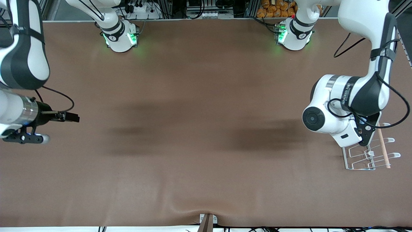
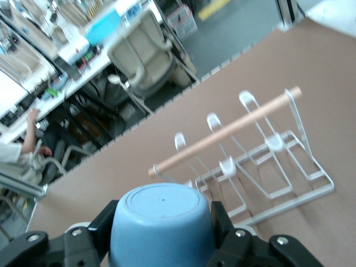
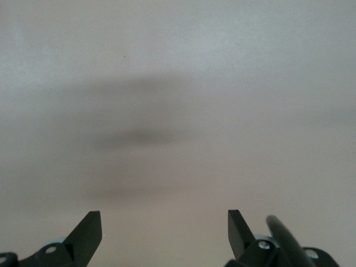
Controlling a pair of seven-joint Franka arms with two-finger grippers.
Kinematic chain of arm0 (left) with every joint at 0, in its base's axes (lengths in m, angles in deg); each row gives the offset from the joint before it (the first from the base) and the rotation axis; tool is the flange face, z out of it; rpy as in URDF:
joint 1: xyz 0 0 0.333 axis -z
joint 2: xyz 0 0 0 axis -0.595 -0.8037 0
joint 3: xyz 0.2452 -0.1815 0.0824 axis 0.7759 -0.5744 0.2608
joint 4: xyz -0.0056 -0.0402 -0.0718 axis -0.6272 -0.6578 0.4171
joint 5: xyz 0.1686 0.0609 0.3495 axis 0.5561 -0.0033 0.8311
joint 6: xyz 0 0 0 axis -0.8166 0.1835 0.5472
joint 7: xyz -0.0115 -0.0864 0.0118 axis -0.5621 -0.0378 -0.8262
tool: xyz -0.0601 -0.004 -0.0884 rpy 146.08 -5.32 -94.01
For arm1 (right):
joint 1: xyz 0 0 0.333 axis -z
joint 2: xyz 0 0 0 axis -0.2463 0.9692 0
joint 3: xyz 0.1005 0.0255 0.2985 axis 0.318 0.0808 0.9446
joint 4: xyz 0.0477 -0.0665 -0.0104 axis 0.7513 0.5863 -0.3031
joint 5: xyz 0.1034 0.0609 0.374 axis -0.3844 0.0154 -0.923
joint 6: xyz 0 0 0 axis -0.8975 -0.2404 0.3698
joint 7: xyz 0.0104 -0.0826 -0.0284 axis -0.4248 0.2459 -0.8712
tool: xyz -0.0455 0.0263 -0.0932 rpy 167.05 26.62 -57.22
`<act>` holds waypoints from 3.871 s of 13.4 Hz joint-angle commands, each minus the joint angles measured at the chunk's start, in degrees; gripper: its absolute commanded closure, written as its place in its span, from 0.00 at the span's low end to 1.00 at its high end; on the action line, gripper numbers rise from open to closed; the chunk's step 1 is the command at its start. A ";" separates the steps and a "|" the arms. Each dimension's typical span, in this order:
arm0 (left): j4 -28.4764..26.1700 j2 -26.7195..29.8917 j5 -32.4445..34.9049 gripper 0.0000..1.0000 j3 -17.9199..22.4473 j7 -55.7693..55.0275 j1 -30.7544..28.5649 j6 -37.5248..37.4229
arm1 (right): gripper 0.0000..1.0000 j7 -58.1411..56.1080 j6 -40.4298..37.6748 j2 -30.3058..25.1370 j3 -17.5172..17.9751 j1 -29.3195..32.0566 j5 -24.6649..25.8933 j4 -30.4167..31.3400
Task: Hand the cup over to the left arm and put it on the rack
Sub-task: 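Carry the cup with the left gripper over the wire rack, then lower the cup onto the rack prongs with the left gripper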
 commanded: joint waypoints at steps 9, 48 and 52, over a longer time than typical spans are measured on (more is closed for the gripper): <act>-5.55 -2.88 16.13 0.84 -0.39 -9.59 -9.38 5.89 | 0.00 -0.34 -11.20 -11.31 0.62 0.55 1.45 -0.43; 3.66 -5.27 15.90 0.00 -6.01 7.43 -7.98 3.07 | 0.00 3.09 -12.72 -16.24 0.97 2.67 0.66 -3.07; 5.78 -5.27 14.92 0.00 -6.01 13.42 -7.98 8.07 | 0.00 3.09 -12.80 -16.15 0.79 2.85 0.39 -2.99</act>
